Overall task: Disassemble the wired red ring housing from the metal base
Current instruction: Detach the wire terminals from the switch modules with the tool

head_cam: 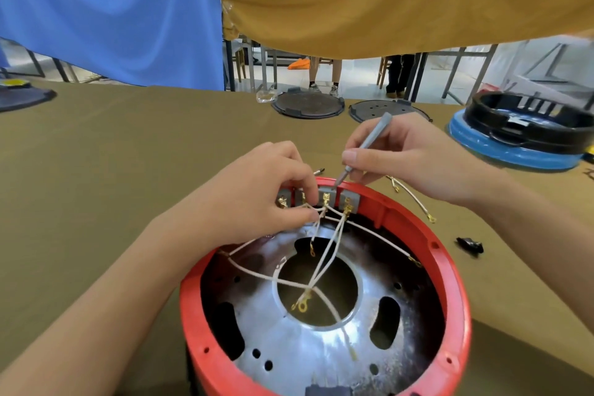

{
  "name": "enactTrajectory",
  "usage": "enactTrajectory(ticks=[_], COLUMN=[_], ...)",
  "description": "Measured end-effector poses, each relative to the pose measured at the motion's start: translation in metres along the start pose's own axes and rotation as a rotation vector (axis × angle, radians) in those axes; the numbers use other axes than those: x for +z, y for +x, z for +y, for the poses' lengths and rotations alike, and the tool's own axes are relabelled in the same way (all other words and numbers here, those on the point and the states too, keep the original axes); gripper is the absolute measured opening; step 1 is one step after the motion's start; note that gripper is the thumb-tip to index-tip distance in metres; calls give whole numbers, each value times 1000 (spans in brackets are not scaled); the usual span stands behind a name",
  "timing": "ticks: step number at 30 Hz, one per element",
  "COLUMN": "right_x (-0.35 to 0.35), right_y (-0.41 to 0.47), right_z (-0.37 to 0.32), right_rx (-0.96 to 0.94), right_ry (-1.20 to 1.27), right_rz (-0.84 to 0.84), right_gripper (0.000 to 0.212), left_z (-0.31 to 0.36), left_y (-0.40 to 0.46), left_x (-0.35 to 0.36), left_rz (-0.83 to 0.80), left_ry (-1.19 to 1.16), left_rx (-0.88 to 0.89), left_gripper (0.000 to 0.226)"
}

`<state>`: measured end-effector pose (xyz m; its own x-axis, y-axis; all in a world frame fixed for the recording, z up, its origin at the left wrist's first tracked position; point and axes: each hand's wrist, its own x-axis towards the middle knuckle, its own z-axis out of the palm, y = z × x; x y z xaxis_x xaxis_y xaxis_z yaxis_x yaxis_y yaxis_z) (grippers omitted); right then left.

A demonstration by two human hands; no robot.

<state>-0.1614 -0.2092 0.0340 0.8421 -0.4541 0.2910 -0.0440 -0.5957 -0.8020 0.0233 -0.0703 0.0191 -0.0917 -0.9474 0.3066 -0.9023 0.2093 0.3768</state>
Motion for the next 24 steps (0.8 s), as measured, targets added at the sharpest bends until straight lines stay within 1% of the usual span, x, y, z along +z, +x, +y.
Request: enactTrajectory(ticks=[4, 8, 11, 13, 15, 17, 19, 22, 24], right_x=[5, 7, 9, 10, 9, 6, 3, 3, 3], right_y=[0, -1, 0, 3, 10, 18, 26, 35, 38], right_z=[-1, -4, -6, -7, -9, -9, -8, -3, 1], right_rx=[-87, -169, -186, -186, -132, -26, 55, 131, 171], right_ry=[-184, -323, -370, -386, -343, -225, -158, -90, -41], right_rz=[15, 23, 14, 3, -32, -74, -116, -155, -178], right_gripper=[14, 10, 8, 11, 14, 18, 21, 16, 16], left_z=[-1, -2, -1, -1, 0, 0, -1, -1, -1], left_y=[0, 1, 1, 1, 1, 1, 1, 0, 0], left_x=[3, 4, 5, 4, 4, 4, 4, 3, 3], left_rz=[-3, -15, -27, -29, -28, -24, -31, -40, -47], left_ry=[9, 11, 12, 4, -10, -19, -26, -43, -54], left_rx=[17, 22, 19, 20, 16, 15, 15, 15, 21], left_gripper=[5, 8, 9, 7, 6, 6, 5, 4, 4])
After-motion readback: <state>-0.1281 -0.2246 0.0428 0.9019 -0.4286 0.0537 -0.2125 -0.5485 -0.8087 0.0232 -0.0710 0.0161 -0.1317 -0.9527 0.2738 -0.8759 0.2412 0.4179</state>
